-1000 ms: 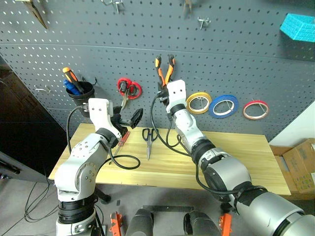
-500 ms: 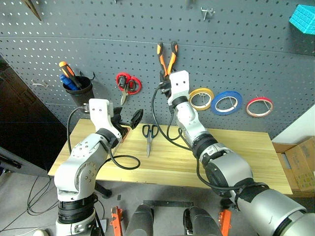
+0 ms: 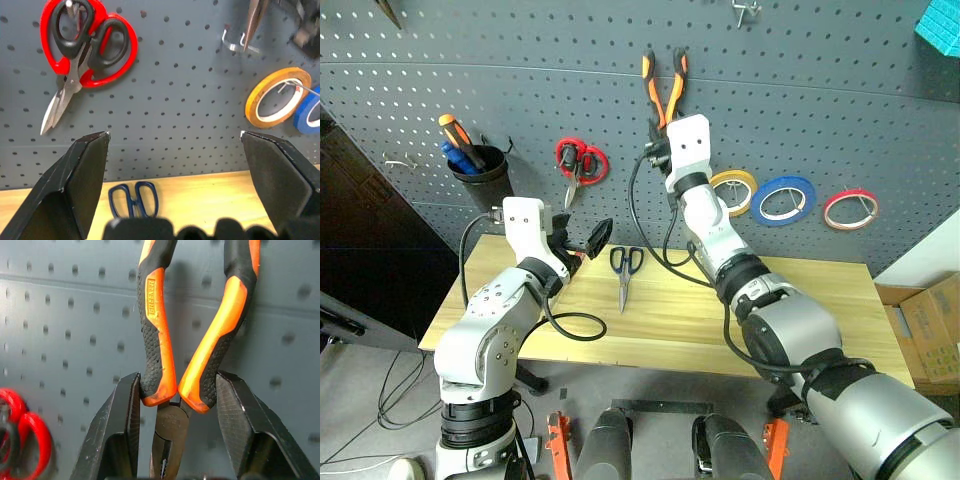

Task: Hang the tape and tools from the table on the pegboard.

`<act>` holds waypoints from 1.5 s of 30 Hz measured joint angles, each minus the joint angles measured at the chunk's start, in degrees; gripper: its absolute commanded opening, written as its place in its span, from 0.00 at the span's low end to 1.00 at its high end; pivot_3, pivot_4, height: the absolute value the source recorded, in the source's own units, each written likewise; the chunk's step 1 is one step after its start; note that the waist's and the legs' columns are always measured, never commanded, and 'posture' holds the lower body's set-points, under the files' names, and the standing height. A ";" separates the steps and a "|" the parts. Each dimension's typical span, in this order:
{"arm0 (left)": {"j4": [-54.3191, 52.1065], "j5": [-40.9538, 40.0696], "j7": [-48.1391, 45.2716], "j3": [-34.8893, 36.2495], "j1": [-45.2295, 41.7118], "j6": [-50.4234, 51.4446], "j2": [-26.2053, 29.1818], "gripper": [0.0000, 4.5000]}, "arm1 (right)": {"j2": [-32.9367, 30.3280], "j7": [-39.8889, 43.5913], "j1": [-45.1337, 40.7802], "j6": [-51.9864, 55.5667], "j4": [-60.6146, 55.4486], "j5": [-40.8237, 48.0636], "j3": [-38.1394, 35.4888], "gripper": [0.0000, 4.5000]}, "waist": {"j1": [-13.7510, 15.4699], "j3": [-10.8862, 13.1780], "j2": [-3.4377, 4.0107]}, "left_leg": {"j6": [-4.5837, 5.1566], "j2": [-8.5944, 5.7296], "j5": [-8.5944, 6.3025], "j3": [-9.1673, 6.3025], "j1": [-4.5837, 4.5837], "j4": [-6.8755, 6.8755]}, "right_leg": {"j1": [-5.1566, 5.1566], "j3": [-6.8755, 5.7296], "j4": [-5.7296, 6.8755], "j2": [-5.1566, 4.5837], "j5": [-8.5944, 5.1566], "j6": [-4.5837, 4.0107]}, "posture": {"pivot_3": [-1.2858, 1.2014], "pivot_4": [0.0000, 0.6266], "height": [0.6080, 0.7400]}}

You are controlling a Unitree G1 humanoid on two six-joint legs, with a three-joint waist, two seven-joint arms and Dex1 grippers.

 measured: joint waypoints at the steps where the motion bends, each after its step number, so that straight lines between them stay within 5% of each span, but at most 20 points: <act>1: 0.01 0.01 0.01 0.01 0.08 0.00 0.00 1.00 | -1.05 -0.73 -1.31 0.00 0.00 0.60 -1.08 0.39 | 0.07 0.01 0.01 | 0.27 0.00 0.42 0.02 -0.25 -0.04 | -0.14 -0.04 -0.02 0.00 0.02 -0.02 | 0.62 0.27 1.00; 24: -2.04 -0.56 1.13 1.98 2.27 1.73 1.93 1.00 | 2.57 -4.58 9.28 -0.57 1.10 -1.32 -0.15 0.39 | 0.00 -0.04 -0.03 | 0.28 -0.04 0.60 0.20 -0.24 -0.15 | 0.02 0.00 -0.01 -0.15 0.04 0.01 | 0.63 0.29 1.00; 25: -2.04 -0.58 1.11 2.11 2.27 1.73 2.06 1.00 | 2.41 -4.40 9.66 -0.57 0.59 -1.75 0.21 0.51 | -0.02 -0.04 -0.03 | 0.28 -0.03 0.60 0.20 -0.23 -0.20 | 0.02 -0.01 -0.01 -0.15 0.04 0.01 | 0.63 0.29 1.00; 33: -0.70 -0.51 1.05 1.68 1.04 1.38 1.62 1.00 | 0.93 -2.09 11.28 -1.03 -0.78 -3.01 1.48 0.99 | -0.68 -0.05 -0.03 | 0.28 -0.02 0.60 0.19 -0.20 -0.23 | 0.02 -0.02 -0.03 -0.14 0.04 0.01 | 0.61 0.28 1.00; 39: 1.71 -0.30 -0.07 0.70 -0.03 0.31 1.26 1.00 | 0.00 5.76 17.29 0.28 -7.65 -2.33 2.62 0.99 | -0.97 -0.04 -0.03 | 0.28 -0.02 0.59 0.21 -0.30 -0.28 | -0.03 -0.02 -0.07 -0.13 0.01 0.05 | 0.60 0.29 1.00; 45: 4.08 0.58 -1.21 -1.09 -0.67 -0.95 1.36 1.00 | -5.85 21.56 38.23 15.10 -41.58 1.51 7.63 0.99 | -1.15 0.03 0.05 | -0.06 -0.05 0.38 0.23 -0.80 -0.31 | -0.39 0.01 -0.11 -0.19 -0.08 0.66 | 0.57 0.32 1.00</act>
